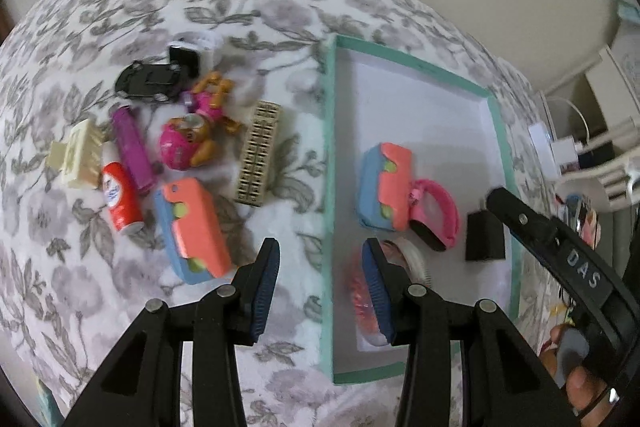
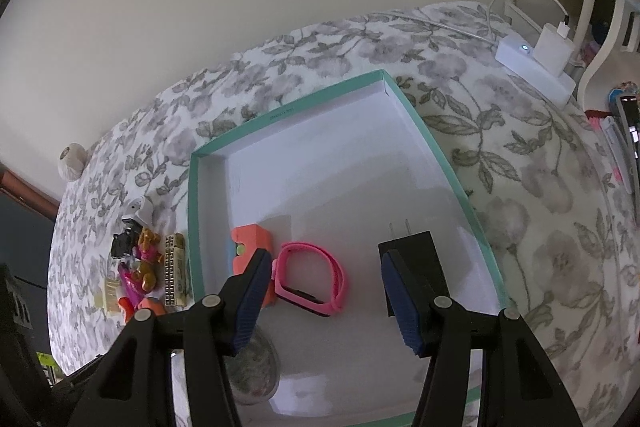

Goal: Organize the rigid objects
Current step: 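Lift both grippers from the tray and move toward the loose toys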

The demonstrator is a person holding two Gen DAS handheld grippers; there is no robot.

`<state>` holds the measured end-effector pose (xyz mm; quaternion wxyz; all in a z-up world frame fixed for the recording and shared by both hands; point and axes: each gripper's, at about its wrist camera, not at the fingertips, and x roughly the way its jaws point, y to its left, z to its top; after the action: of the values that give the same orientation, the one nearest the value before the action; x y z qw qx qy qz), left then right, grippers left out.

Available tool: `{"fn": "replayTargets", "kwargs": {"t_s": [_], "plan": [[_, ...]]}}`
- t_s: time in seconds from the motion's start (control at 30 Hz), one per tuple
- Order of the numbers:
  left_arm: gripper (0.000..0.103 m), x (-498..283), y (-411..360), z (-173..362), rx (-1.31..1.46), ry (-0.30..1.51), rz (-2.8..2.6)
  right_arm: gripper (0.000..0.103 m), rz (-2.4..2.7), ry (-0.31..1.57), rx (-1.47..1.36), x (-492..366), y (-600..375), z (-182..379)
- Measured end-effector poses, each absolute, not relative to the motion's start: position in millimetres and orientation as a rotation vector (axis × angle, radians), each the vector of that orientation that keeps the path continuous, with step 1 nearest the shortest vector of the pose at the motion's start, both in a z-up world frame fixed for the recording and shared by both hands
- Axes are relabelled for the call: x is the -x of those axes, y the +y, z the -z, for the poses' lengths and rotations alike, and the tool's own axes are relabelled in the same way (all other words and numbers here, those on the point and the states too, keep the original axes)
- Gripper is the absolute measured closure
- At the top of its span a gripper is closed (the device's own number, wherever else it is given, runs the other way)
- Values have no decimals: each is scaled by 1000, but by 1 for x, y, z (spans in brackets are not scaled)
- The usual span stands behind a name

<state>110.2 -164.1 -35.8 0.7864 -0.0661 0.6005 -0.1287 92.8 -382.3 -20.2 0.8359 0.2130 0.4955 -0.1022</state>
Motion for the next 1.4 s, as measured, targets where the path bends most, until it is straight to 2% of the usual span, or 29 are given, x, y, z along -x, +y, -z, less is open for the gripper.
{"fn": "replayTargets", "kwargs": {"t_s": [0.5,0.77,1.07,1.1,1.13,1.17,1.3,1.4], "plan": [[59,-97,-200,41,26,1307,381,42,223,1046,-458,-91,-385,18],[59,-110,-178,41,105,1307,319,42,218,1053,-450,-92,-384,19],[58,-124,-136,29,158,1229,139,42,206,1067,-382,-96,-365,18],[52,-125,-131,28,157,1219,121,42,201,1069,-371,-97,-362,18],[42,-128,-124,25,158,1203,92,42,194,1071,-360,-98,-358,18],[38,-130,-119,24,161,1192,72,41,189,1073,-351,-99,-356,18],[33,-139,-96,19,201,1161,-3,36,168,1076,-305,-102,-341,18],[16,-144,-79,18,224,1146,-58,32,154,1079,-273,-104,-331,19]]}}
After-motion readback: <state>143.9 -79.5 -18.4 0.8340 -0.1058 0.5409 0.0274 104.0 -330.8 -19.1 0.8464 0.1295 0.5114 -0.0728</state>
